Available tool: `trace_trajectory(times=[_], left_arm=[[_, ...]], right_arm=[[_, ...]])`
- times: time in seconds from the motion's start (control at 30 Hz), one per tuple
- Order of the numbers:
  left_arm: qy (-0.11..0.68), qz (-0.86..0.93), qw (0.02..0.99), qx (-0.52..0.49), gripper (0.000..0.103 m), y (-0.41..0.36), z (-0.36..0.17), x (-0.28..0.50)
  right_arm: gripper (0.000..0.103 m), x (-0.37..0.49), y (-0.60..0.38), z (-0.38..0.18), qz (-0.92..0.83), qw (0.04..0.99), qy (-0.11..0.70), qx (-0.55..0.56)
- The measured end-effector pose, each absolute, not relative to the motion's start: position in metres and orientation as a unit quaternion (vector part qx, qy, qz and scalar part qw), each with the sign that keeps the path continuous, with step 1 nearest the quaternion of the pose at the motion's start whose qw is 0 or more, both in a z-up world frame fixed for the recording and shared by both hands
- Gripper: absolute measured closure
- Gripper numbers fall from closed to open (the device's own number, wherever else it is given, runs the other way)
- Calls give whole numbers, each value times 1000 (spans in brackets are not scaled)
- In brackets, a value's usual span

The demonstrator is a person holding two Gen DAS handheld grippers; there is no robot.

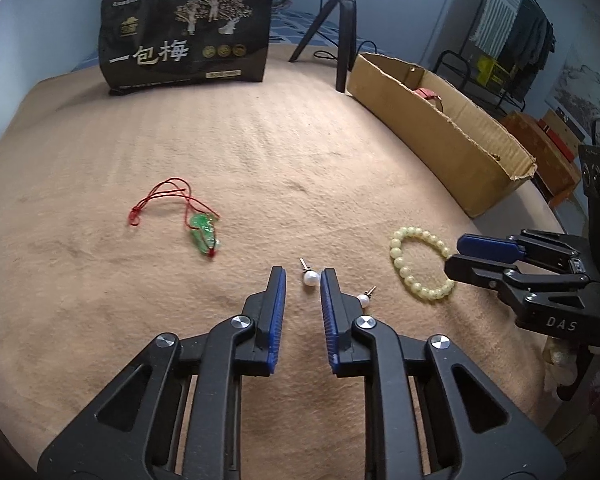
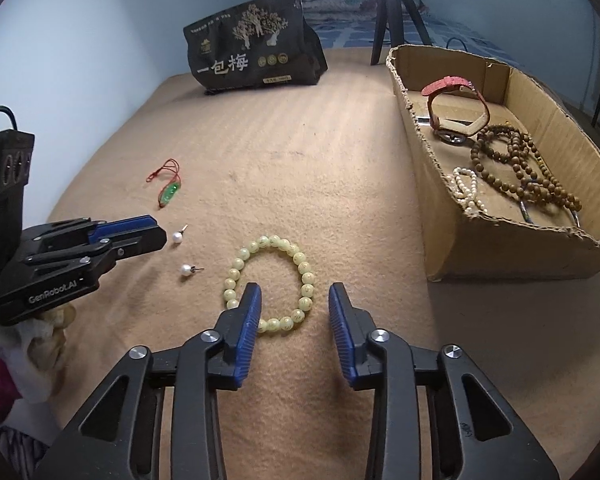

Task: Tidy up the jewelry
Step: 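Move the left gripper to a pearl stud earring while the right gripper moves to the yellow bead bracelet, then grasp the pearl earring with the left gripper while the right gripper grasps the yellow bracelet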

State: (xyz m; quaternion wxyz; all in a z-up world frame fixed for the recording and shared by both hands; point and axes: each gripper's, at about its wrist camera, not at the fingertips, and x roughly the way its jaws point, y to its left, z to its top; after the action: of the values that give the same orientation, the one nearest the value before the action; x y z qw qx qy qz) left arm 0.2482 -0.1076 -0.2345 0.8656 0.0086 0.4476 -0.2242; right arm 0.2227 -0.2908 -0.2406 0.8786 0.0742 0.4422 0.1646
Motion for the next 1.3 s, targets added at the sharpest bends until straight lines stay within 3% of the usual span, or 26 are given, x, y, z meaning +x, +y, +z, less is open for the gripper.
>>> trace_trajectory(times=[0.5, 0.73, 1.3], left_arm=[[456, -216, 862, 34, 95, -119, -247, 254], [450, -210, 867, 39, 96, -121, -247, 255], [427, -206, 880, 22, 96, -110, -221, 241]], right_arm=[[80, 236, -283, -248, 158, 876, 453, 55], [96, 240, -277, -252, 155, 874, 459, 42], [97, 223, -273, -221, 168, 888, 424, 56]])
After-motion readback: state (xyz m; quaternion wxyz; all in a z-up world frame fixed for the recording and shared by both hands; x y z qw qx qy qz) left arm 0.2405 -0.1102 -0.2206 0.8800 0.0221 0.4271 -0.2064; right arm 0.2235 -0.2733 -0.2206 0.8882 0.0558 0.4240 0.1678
